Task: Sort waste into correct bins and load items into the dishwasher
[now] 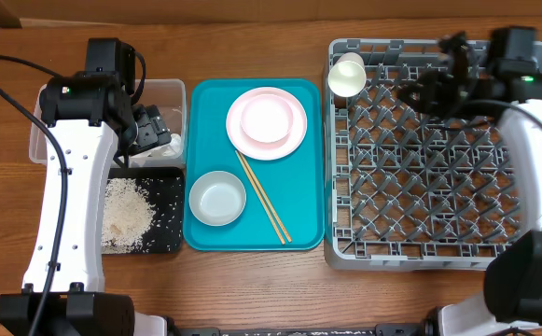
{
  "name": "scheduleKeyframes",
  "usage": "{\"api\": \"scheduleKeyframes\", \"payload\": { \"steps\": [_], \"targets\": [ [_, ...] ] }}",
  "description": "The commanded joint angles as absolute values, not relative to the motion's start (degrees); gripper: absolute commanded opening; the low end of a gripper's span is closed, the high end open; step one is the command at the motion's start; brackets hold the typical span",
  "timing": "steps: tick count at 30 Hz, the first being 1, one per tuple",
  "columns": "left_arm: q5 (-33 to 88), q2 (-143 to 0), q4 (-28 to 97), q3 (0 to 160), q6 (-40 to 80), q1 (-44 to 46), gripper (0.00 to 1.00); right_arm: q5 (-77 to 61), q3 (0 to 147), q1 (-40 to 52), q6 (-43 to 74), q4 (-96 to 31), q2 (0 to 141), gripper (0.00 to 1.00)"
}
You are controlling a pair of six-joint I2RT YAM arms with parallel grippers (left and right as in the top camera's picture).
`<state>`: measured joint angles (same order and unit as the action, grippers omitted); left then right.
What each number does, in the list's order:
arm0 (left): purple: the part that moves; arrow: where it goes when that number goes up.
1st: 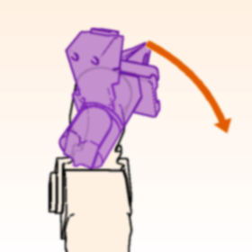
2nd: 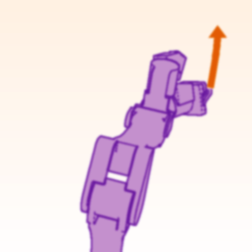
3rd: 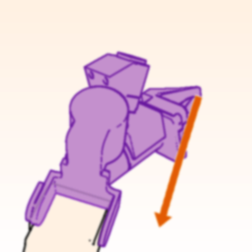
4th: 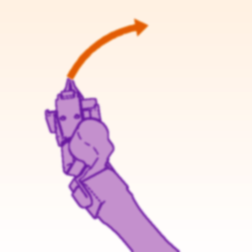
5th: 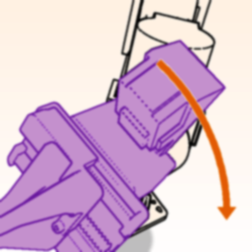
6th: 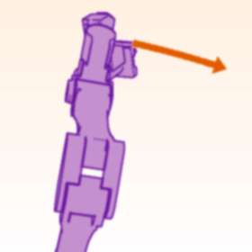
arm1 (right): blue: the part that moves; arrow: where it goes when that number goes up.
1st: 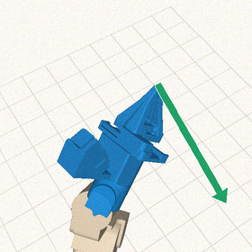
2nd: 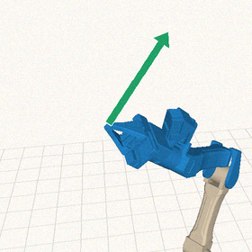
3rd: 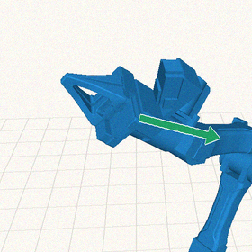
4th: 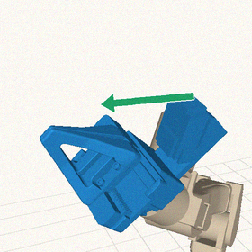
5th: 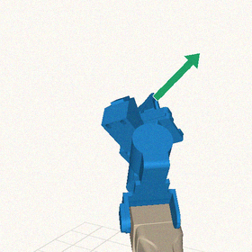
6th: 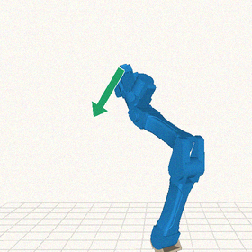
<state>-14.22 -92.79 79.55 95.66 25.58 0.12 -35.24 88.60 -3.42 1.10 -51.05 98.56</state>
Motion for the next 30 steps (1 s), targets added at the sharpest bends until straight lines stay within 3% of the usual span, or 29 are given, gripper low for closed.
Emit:
{"api": "scheduleKeyframes", "payload": {
  "steps": [1,6,10,13,21,30],
  "targets": [
    [-14.98,-92.58,79.46,96.27,25.78,0.01,1.00,-22.92,88.49,4.25,15.40,-47.53,98.02,0.23],
    [-15.00,-92.58,79.46,96.27,25.78,0.01,1.00,-9.96,88.42,14.41,30.35,-39.44,99.24,0.49],
    [-14.98,-92.58,79.46,96.27,25.78,0.01,1.00,0.89,88.42,21.08,37.52,-34.89,100.57,0.63],
    [-14.98,-92.58,79.46,96.27,25.78,0.01,1.00,10.11,88.42,24.36,40.34,-33.93,102.26,0.64],
    [-14.98,-92.58,79.46,96.27,25.78,0.01,1.00,25.08,88.40,27.81,47.77,-30.06,109.51,0.53],
    [-14.98,-92.58,79.46,96.27,25.78,0.01,1.00,29.06,88.40,27.79,49.28,-23.11,112.14,0.52]
  ]
}}
